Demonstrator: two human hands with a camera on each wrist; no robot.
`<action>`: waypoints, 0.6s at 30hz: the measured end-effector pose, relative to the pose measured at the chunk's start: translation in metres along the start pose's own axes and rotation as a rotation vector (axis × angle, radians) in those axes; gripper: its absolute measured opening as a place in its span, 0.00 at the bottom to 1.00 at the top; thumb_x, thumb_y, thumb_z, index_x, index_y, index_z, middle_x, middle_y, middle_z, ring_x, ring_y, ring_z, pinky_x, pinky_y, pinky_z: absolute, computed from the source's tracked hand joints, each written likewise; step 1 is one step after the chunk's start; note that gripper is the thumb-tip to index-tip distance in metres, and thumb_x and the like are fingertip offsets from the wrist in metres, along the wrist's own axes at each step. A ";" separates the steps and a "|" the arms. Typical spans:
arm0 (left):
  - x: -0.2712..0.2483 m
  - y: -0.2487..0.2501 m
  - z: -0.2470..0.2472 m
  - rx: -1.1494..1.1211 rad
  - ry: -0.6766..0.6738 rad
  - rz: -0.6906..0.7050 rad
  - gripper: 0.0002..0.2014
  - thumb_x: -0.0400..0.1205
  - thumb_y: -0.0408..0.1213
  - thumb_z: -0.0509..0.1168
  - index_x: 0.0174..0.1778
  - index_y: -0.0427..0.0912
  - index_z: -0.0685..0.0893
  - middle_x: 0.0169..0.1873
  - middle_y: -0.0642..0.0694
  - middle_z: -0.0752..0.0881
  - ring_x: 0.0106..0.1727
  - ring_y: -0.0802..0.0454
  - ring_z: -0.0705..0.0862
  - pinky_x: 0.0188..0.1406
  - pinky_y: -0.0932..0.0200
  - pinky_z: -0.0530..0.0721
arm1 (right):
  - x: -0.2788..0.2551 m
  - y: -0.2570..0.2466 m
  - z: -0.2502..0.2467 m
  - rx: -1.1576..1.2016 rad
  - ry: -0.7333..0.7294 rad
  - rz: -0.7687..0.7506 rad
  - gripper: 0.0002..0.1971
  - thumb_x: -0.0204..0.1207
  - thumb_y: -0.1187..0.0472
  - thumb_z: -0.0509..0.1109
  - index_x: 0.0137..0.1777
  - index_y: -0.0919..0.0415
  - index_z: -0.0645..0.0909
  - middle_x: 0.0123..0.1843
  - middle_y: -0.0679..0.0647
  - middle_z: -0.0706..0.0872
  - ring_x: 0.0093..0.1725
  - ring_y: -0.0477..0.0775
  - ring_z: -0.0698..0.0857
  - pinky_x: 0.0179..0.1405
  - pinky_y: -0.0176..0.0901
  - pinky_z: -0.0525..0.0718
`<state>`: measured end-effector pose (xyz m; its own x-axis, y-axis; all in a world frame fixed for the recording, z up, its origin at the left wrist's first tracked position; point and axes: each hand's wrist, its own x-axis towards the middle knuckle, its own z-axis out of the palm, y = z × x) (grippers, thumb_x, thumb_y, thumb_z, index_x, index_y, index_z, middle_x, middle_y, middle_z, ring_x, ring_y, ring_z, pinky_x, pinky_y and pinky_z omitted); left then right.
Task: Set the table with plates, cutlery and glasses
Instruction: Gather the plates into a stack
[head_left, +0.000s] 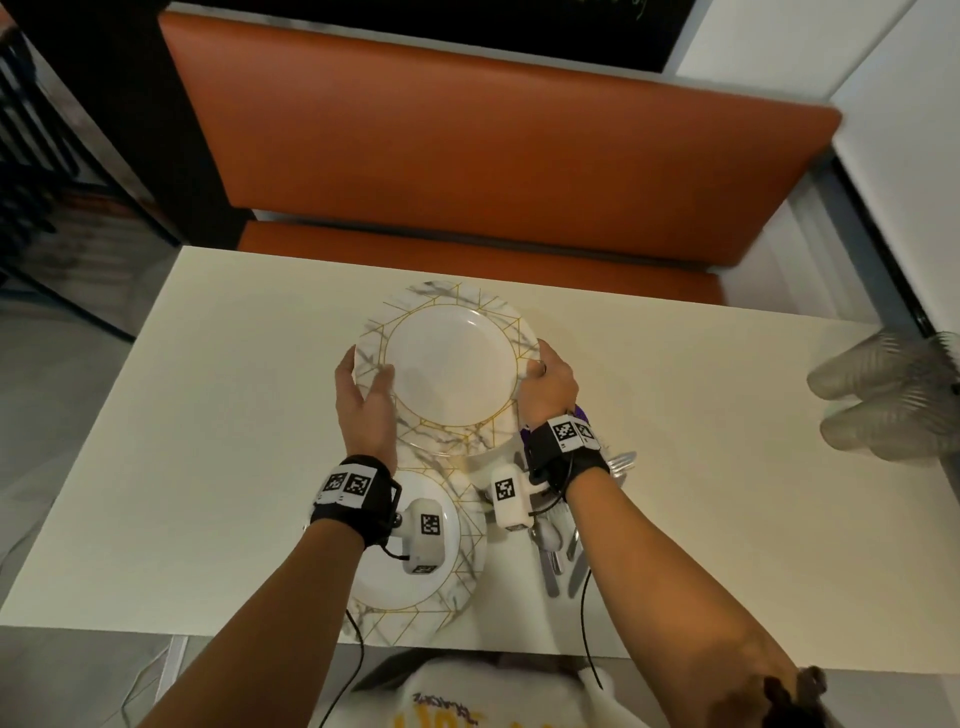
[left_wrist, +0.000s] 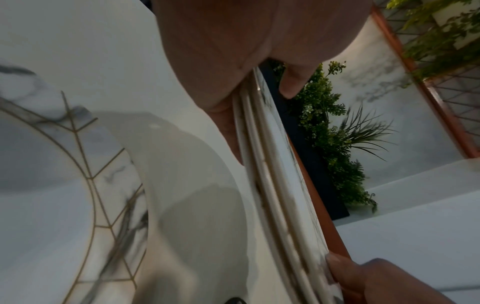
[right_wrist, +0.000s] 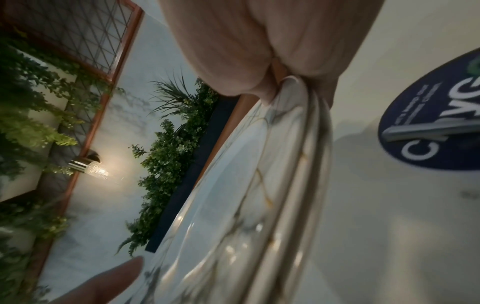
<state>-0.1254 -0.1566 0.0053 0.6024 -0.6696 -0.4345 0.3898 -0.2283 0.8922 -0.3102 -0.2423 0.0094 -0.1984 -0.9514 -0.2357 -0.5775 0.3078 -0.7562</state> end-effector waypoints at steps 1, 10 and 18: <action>-0.001 -0.001 -0.004 0.006 0.017 0.022 0.31 0.85 0.45 0.69 0.85 0.63 0.69 0.86 0.52 0.70 0.84 0.50 0.70 0.81 0.46 0.72 | -0.003 -0.003 0.003 -0.005 -0.001 -0.016 0.25 0.87 0.68 0.55 0.80 0.52 0.75 0.64 0.62 0.84 0.65 0.64 0.84 0.65 0.53 0.84; 0.016 0.006 -0.082 0.098 0.313 0.155 0.32 0.83 0.43 0.75 0.83 0.57 0.74 0.81 0.50 0.75 0.81 0.50 0.74 0.82 0.43 0.76 | -0.022 -0.013 0.029 0.015 -0.345 -0.145 0.19 0.89 0.51 0.58 0.76 0.55 0.78 0.73 0.56 0.84 0.71 0.61 0.82 0.73 0.51 0.78; 0.016 0.019 -0.158 0.117 0.436 0.219 0.31 0.84 0.40 0.73 0.84 0.53 0.73 0.78 0.53 0.77 0.80 0.53 0.75 0.82 0.50 0.75 | -0.054 0.027 0.082 -0.660 -0.606 -0.254 0.17 0.72 0.39 0.75 0.56 0.46 0.86 0.51 0.44 0.87 0.53 0.50 0.83 0.59 0.45 0.81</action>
<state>0.0016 -0.0605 -0.0045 0.9063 -0.3583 -0.2242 0.1559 -0.2095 0.9653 -0.2497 -0.1836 -0.0482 0.3356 -0.7788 -0.5299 -0.9171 -0.1417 -0.3725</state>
